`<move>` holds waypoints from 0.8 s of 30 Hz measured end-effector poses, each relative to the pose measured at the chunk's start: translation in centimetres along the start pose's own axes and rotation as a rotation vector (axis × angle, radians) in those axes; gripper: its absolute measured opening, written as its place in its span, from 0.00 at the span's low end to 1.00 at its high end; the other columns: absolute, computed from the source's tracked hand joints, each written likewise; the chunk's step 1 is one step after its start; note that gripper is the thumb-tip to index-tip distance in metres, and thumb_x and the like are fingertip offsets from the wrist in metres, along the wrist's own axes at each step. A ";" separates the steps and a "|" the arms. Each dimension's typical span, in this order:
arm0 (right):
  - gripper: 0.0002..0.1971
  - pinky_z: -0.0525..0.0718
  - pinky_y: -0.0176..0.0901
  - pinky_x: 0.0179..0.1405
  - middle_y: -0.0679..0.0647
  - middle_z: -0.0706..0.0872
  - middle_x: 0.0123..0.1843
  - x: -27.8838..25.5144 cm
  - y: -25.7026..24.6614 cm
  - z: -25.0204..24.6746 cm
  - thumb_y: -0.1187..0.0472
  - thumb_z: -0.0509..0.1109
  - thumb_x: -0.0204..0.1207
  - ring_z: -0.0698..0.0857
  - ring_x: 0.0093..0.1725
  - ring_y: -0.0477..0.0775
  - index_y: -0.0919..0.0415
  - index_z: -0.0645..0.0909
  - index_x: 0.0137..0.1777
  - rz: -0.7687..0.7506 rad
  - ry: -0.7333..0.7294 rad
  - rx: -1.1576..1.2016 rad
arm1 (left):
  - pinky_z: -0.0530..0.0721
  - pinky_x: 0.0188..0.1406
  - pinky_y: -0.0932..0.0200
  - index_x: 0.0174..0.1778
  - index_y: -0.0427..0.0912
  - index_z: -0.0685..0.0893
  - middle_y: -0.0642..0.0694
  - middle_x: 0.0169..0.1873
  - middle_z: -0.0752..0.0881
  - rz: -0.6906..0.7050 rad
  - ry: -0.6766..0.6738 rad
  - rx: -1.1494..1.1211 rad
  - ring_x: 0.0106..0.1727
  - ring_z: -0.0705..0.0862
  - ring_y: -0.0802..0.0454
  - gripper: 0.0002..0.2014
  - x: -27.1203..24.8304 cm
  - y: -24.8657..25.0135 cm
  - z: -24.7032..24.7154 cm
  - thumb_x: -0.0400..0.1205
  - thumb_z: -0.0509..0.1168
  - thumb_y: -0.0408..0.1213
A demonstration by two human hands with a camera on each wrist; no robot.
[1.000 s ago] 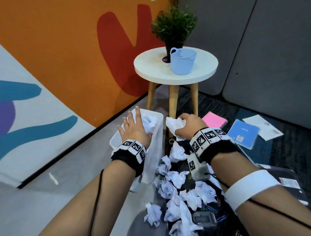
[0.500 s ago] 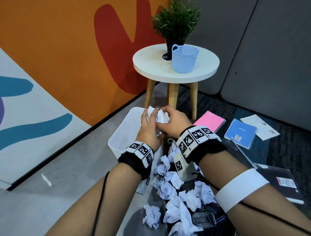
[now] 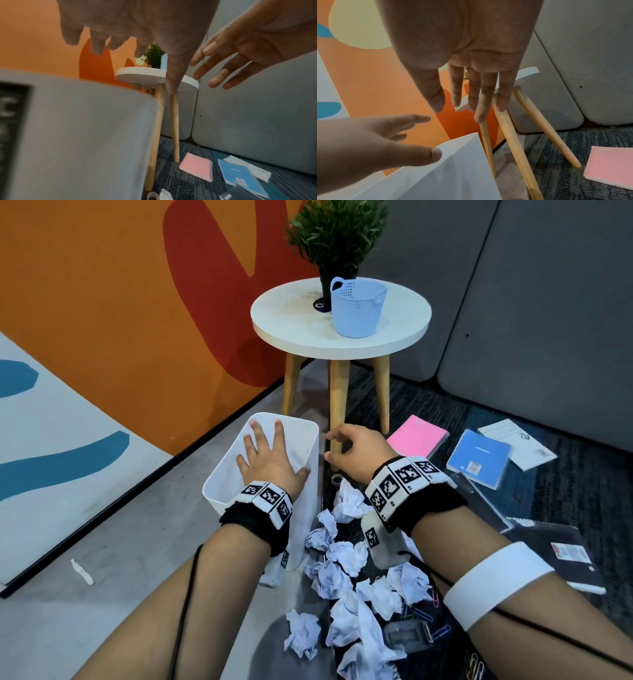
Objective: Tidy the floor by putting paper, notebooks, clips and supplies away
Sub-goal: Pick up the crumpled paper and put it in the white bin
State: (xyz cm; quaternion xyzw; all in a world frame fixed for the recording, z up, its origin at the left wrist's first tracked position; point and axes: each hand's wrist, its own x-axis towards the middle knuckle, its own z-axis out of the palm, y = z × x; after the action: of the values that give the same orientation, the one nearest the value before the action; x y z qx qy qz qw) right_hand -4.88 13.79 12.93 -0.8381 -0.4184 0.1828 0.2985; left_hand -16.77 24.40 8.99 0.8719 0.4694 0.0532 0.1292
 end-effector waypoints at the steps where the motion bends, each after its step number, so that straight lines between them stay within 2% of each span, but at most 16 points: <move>1: 0.16 0.80 0.43 0.58 0.51 0.82 0.62 -0.1 0.4 -0.2 0.54 0.72 0.73 0.82 0.53 0.50 0.51 0.80 0.61 0.010 0.007 0.000 | 0.48 0.80 0.37 0.83 0.52 0.42 0.41 0.83 0.35 0.039 0.001 0.024 0.84 0.42 0.40 0.46 -0.2 0.8 0.1 0.78 0.65 0.57; 5: 0.12 0.82 0.44 0.58 0.49 0.86 0.56 -1.1 2.9 -1.0 0.54 0.72 0.73 0.85 0.55 0.51 0.51 0.83 0.56 0.069 0.040 0.014 | 0.44 0.80 0.37 0.82 0.53 0.53 0.43 0.84 0.42 0.198 -0.014 0.037 0.85 0.44 0.42 0.37 -1.5 3.9 1.4 0.80 0.63 0.52; 9: 0.10 0.83 0.47 0.58 0.50 0.87 0.51 -2.8 8.1 -1.6 0.56 0.72 0.73 0.85 0.53 0.52 0.52 0.84 0.54 0.212 0.055 -0.015 | 0.50 0.81 0.39 0.79 0.52 0.58 0.43 0.84 0.47 0.377 -0.097 0.078 0.84 0.48 0.42 0.32 -3.0 6.5 4.5 0.80 0.62 0.51; 14: 0.12 0.81 0.43 0.56 0.54 0.86 0.57 -6.2 15.9 -1.6 0.56 0.69 0.75 0.84 0.56 0.55 0.54 0.82 0.58 0.418 -0.027 -0.086 | 0.57 0.81 0.42 0.80 0.49 0.58 0.44 0.84 0.47 0.527 -0.320 0.136 0.84 0.50 0.42 0.31 -4.8 9.4 9.6 0.81 0.61 0.49; 19: 0.14 0.79 0.43 0.63 0.54 0.85 0.63 -9.7 22.1 0.0 0.55 0.69 0.75 0.82 0.63 0.56 0.51 0.81 0.61 0.570 -0.080 -0.130 | 0.62 0.80 0.43 0.81 0.50 0.57 0.45 0.84 0.49 0.551 -0.463 0.191 0.83 0.54 0.43 0.33 -5.6 11.5 14.5 0.81 0.61 0.52; 24: 0.17 0.78 0.44 0.65 0.53 0.77 0.70 -12.1 25.7 1.4 0.53 0.68 0.75 0.79 0.67 0.56 0.48 0.78 0.64 0.659 -0.107 -0.153 | 0.65 0.78 0.41 0.82 0.55 0.51 0.46 0.84 0.44 0.530 -0.699 0.253 0.82 0.57 0.39 0.38 -7.4 12.0 19.6 0.80 0.62 0.55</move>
State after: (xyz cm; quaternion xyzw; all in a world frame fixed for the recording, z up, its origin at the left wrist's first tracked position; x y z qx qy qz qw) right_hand 2.54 -7.64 -4.22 -0.9375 -0.1525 0.2811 0.1372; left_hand -7.06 8.48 -6.38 0.9365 0.1610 -0.2707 0.1545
